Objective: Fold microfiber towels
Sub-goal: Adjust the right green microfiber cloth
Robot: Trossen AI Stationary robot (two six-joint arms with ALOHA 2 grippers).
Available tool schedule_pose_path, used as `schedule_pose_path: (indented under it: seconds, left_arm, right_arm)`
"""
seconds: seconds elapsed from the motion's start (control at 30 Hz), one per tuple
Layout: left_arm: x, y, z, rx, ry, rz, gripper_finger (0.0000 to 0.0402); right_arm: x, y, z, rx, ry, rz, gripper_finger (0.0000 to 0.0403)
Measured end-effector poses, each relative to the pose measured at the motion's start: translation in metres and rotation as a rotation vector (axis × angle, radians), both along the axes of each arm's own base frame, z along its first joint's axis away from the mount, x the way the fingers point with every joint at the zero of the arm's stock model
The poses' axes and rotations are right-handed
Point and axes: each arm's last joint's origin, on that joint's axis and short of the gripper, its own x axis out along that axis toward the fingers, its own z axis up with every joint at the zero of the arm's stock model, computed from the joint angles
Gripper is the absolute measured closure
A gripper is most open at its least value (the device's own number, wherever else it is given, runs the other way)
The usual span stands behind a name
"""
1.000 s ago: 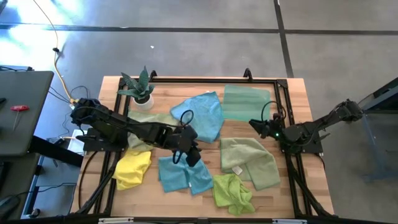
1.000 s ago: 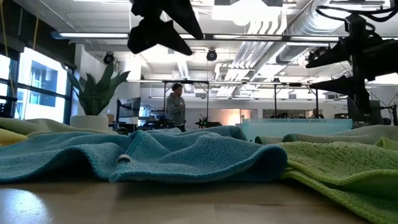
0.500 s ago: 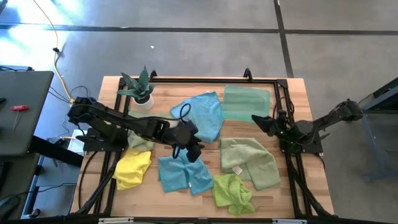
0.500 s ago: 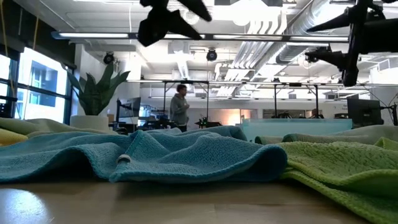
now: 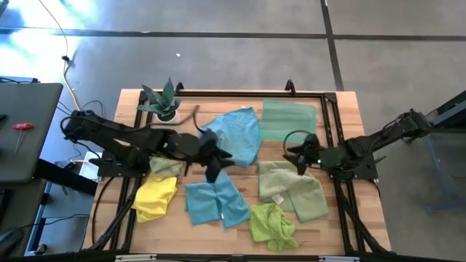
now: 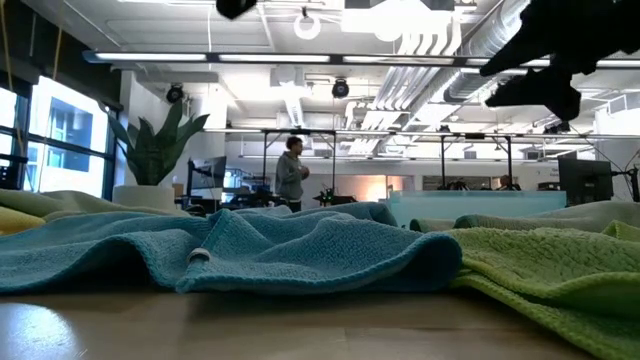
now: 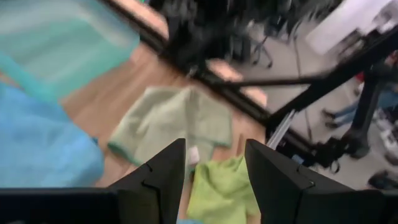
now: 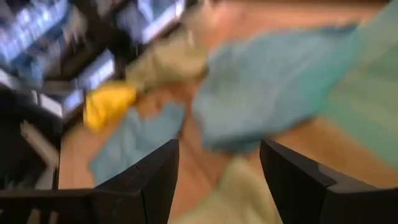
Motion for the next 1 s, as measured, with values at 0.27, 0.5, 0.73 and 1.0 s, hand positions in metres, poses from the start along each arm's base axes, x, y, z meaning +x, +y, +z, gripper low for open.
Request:
schedule_pose_path:
  seconds: [0.27,0.5,0.73,1.0]
  left_arm:
    - [-0.035,0.000,0.035,0.046,-0.129,0.045,0.0245]
    - [-0.056,-0.014,0.050,0.050,-0.192,0.032,0.0245]
    - [-0.063,-0.024,0.054,0.072,-0.216,0.072,0.0245]
    - [-0.066,-0.034,0.054,0.063,-0.220,0.045,0.0245]
  right_arm:
    - [0.036,0.021,-0.005,0.046,0.228,0.165,0.0185]
    - [0.055,0.030,-0.030,0.095,0.381,0.150,0.0185]
    - [0.067,0.038,-0.066,0.216,0.562,0.119,0.0185]
    - [0.064,0.042,-0.095,0.337,0.781,-0.006,0.0185]
